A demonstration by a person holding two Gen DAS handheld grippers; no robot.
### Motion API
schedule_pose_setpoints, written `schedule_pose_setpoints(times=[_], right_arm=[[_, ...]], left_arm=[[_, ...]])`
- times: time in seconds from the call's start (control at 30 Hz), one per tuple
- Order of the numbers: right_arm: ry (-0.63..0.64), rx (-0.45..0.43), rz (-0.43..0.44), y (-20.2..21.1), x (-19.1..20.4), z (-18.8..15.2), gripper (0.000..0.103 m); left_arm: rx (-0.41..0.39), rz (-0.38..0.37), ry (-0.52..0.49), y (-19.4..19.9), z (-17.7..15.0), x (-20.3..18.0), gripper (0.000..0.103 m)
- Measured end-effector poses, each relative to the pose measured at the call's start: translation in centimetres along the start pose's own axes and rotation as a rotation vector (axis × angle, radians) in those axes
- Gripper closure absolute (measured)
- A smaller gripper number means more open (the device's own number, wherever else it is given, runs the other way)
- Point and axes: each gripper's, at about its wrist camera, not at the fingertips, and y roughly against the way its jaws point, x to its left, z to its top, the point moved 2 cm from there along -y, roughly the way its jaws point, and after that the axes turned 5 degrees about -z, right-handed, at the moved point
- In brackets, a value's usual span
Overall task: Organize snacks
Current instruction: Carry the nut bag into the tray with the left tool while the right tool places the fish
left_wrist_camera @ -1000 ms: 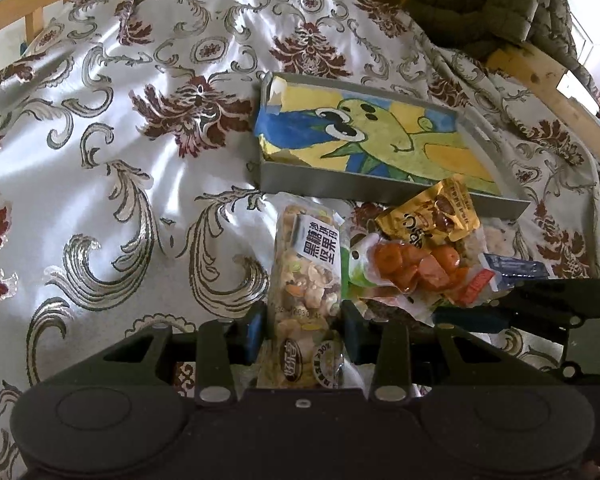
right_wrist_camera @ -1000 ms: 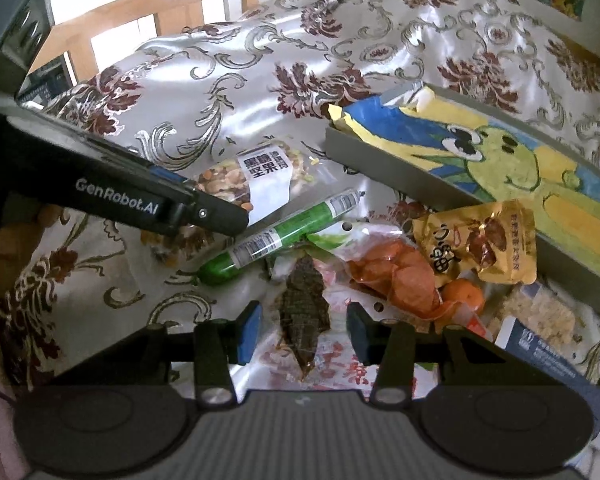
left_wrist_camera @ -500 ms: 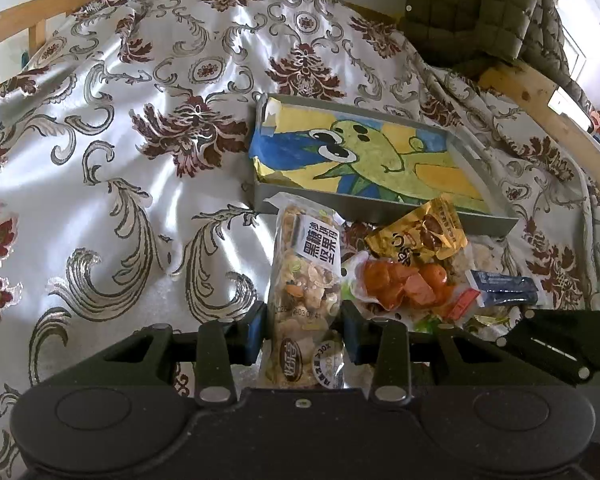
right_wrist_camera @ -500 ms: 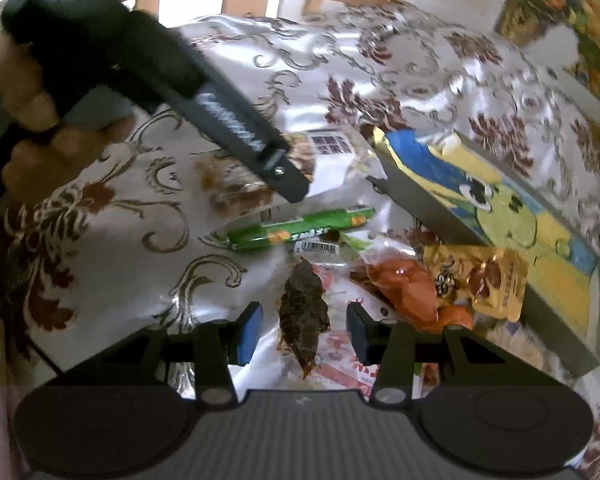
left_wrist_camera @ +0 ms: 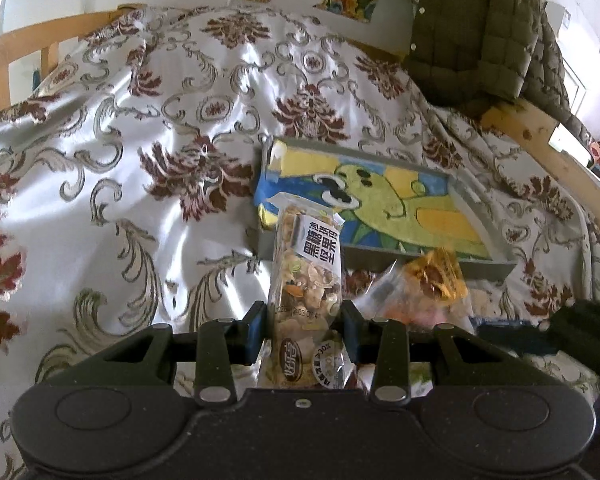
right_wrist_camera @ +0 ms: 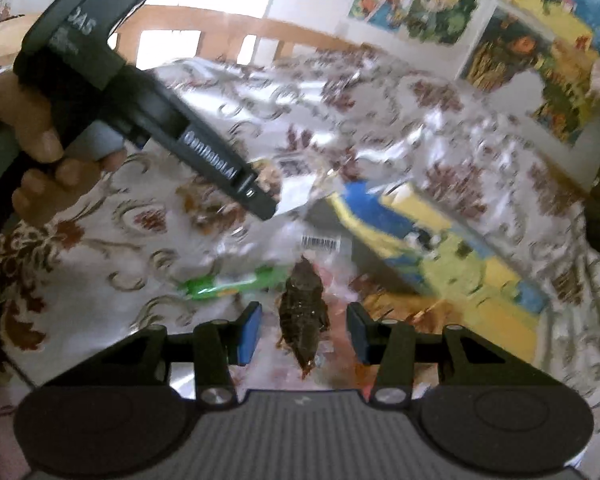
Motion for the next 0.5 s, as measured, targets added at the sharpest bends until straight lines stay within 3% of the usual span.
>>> schedule_pose_setpoints(times=[0.23,0.5], right_arm=[[-0.065,-0.051,-0.099,-1.8,-3.8,1.0,0.053],[-0.177,-0.085,-0.180,-4.7,-8.8,1.2,0.053]], left_arm=[[-0.062,-0.001,0.015,-1.6,2.1,-0.1,0.062],[-0.125,-0.029,0.045,-6.4,6.3,-1.3,0.062]])
